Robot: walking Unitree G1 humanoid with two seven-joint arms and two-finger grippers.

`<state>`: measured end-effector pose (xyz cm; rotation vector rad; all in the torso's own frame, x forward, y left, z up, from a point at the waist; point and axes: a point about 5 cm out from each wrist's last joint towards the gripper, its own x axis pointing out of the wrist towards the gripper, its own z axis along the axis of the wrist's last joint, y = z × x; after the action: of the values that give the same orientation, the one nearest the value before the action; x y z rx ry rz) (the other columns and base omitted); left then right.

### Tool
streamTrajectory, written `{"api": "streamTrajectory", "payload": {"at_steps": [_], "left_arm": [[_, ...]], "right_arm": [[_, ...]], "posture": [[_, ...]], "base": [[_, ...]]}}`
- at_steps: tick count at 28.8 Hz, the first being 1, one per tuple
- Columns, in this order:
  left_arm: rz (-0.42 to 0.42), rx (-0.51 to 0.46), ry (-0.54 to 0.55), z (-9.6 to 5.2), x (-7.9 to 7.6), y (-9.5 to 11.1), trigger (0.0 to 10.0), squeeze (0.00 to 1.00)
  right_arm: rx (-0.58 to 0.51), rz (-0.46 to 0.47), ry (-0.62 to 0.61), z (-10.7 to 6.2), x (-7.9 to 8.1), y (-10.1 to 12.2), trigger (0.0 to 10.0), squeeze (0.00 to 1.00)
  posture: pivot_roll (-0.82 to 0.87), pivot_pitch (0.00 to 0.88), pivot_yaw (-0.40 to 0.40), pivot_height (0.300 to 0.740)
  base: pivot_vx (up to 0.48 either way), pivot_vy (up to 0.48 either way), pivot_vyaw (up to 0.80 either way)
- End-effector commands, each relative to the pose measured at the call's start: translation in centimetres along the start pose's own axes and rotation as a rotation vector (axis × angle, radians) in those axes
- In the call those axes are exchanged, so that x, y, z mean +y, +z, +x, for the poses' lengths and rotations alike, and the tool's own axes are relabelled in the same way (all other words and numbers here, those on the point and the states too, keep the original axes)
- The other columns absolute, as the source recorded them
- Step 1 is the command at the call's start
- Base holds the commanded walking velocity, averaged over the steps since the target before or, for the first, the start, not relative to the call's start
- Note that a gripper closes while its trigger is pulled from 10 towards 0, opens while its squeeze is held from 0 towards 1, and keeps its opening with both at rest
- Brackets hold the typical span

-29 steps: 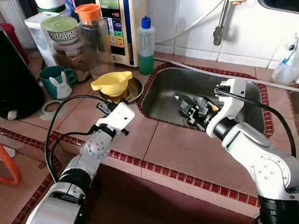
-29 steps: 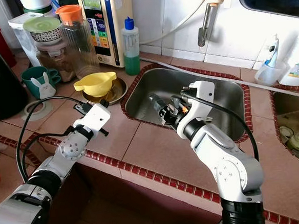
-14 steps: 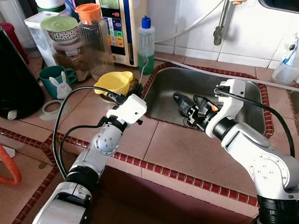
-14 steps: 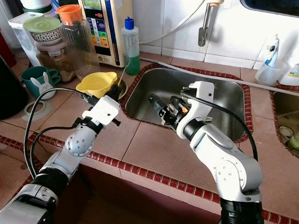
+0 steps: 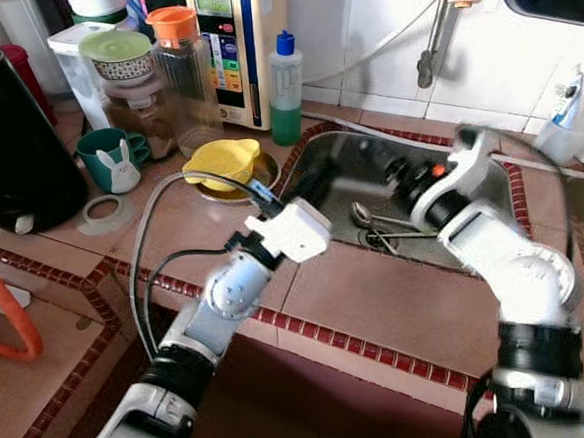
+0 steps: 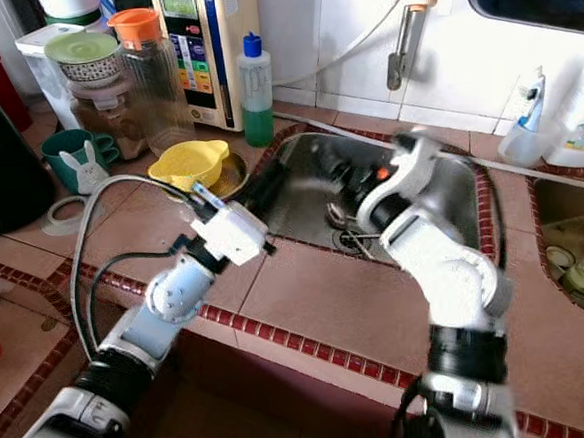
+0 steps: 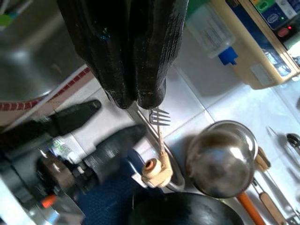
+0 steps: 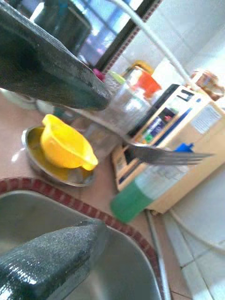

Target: Kitchen organization

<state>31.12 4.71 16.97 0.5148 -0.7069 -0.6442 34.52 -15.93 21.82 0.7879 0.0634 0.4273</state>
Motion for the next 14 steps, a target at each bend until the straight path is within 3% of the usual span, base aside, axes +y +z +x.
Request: {"api": "streamTrajectory", "payload": {"at_steps": [1, 6, 10, 14], "left_arm": [[0.007, -0.039, -0.026, 0.2, -0.3, 0.7, 0.0, 0.00], [0.000, -0.041, -0.036, 0.2, -0.6, 1.0, 0.0, 0.00], [0.035, -0.086, -0.081, 0.4, -1.2, 1.7, 0.0, 0.00], [0.013, -0.085, -0.079, 0.4, -1.5, 1.8, 0.0, 0.00]], "right_arm": [[-0.035, -0.001, 0.013, 0.6, 0.1, 1.3, 10.0, 0.00], [-0.043, 0.003, 0.044, 1.5, 0.7, 2.2, 10.0, 0.00], [0.002, 0.005, 0.049, 2.1, 0.9, 1.7, 10.0, 0.00], [0.027, 0.009, 0.057, 2.4, 1.4, 1.3, 10.0, 0.00]], "posture": [[0.01, 0.000, -0.008, 0.740], [0.01, 0.000, -0.009, 0.740], [0.01, 0.000, -0.011, 0.740], [0.01, 0.000, -0.009, 0.740]], "base": [[0.000, 0.000, 0.00], [0.000, 0.000, 0.00], [0.000, 0.000, 0.00], [0.000, 0.000, 0.00]]}}
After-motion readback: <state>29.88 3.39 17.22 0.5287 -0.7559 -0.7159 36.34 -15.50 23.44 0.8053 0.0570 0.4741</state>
